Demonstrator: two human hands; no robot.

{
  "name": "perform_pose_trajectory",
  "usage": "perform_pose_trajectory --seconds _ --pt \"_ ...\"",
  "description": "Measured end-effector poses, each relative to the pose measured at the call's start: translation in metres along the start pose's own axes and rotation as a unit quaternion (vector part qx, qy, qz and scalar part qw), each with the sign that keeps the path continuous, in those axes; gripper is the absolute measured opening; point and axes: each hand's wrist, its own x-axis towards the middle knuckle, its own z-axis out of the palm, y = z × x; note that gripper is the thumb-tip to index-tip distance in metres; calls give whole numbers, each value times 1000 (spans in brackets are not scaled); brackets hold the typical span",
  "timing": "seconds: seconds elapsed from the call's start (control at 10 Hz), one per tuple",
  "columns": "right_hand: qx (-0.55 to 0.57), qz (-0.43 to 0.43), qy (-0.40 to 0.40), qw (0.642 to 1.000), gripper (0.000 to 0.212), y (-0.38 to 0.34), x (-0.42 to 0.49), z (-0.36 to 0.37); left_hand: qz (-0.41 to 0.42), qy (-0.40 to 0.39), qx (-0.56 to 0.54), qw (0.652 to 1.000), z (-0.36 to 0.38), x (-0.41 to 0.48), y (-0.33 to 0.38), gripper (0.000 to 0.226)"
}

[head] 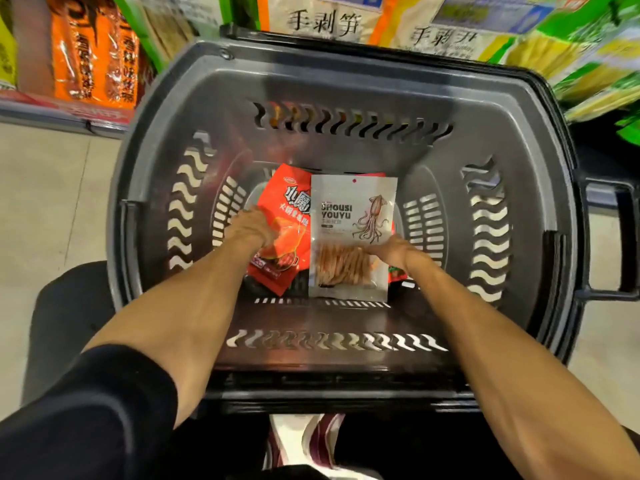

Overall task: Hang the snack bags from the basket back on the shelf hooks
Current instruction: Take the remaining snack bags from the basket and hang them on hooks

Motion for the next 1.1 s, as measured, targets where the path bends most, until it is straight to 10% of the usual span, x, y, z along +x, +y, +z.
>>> perform_pose_trajectory --seconds 0.3,0.8,1.1 --pt "123 8 0 992 39 10 6 -6 -54 22 85 995 2 -4 5 111" --pt "235 -63 -32 969 34 10 -11 0 -31 -107 -140 984 10 -22 0 57" --pt "172 -126 102 972 33 12 -109 -14 7 33 -112 993 -53 -134 2 40"
